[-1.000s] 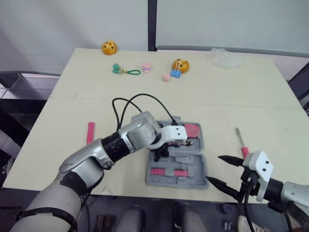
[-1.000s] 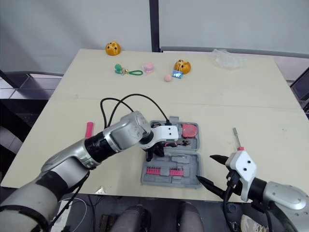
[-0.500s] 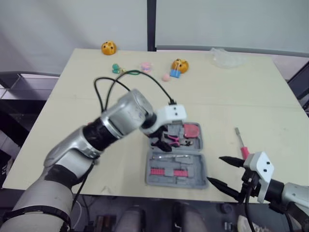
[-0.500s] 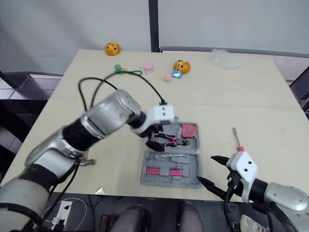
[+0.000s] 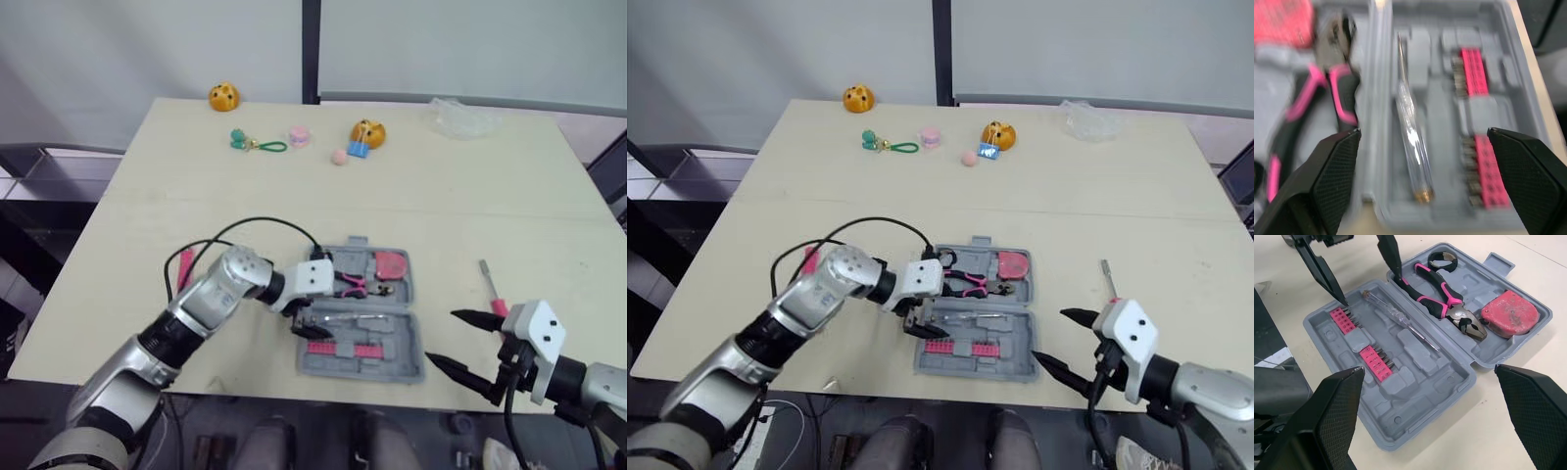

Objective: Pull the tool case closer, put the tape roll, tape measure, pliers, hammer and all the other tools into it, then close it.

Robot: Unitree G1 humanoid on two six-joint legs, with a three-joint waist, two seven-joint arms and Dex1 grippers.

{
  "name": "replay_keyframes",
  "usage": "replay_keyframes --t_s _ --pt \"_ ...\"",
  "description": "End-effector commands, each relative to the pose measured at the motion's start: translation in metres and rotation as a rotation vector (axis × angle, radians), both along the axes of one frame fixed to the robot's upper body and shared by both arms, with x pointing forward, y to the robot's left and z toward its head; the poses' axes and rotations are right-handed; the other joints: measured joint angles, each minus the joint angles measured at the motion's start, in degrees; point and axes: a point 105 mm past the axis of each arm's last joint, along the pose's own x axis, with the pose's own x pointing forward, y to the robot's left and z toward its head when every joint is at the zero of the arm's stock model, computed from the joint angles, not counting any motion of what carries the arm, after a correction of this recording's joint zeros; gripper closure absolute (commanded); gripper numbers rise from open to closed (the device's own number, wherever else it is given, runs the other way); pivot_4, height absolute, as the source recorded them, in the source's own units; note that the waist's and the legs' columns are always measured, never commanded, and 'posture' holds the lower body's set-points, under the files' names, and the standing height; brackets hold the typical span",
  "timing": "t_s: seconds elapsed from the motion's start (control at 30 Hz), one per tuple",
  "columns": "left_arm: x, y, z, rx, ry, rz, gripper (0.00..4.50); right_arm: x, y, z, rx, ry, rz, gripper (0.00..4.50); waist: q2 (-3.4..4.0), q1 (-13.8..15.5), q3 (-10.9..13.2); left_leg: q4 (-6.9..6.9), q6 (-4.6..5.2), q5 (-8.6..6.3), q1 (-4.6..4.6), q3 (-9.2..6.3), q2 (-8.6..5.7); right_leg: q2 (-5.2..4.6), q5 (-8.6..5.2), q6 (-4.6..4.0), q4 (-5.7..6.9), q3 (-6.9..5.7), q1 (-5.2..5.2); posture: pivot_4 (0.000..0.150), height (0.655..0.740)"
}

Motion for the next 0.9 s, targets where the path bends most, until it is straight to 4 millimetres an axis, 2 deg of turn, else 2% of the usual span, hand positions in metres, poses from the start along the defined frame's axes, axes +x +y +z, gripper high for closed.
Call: replay_keyframes --t_s 0.03,0.17,0.27,0.4,0.53,0.9 --pt "0.003 -0.002 0.018 -0.211 -0.039 -0.036 0.87 -0.001 0.004 0.008 -0.006 -0.023 0.034 0.00 0.01 -0.10 -0.01 -0.01 0.00 0.00 0.04 0.03 0.00 0.00 0.00 0.00 0.02 0.01 0.00 0.150 0.7400" --pt "-0.005 0.004 0.003 -0.209 0.003 -0.090 2.86 -0.001 0.004 0.009 -0.008 -0.023 0.032 0.00 0.02 -0.51 -0.01 -0.04 0.00 0.00 0.08 0.11 0.04 0.02 0.00 0.00 0.04 -0.01 -0.01 0.150 0.7400" --pt "-0.010 0.002 -0.001 -0.248 0.079 -0.086 4.40 -0.002 0.004 0.009 -0.009 -0.023 0.028 0.00 0.02 -0.47 -0.01 -0.04 0.00 0.00 0.08 0.11 0.04 0.03 0.00 0.00 0.05 -0.03 -0.01 0.150 0.7400" --pt "-0.004 -0.004 -0.013 -0.254 0.119 0.009 4.47 -0.002 0.003 0.007 -0.011 -0.018 0.025 0.00 0.01 0.04 -0.01 0.00 0.01 0.00 0.04 0.06 0.01 0.01 0.01 0.02 0.03 -0.03 0.01 0.150 0.7400" --pt "-0.009 -0.004 -0.028 -0.184 0.216 0.032 4.47 0.000 0.002 0.008 -0.013 -0.021 0.020 0.00 0.01 -0.17 -0.01 -0.02 0.03 -0.01 0.06 0.09 0.00 0.02 0.02 0.03 0.03 -0.01 0.00 0.150 0.7400" --pt "0.005 -0.002 -0.036 -0.146 0.190 0.109 4.47 0.001 -0.001 0.008 0.008 -0.016 0.005 0.00 0.01 -0.18 -0.01 -0.02 0.03 -0.01 0.06 0.09 0.02 0.02 0.02 0.03 0.03 -0.01 0.00 0.150 0.7400"
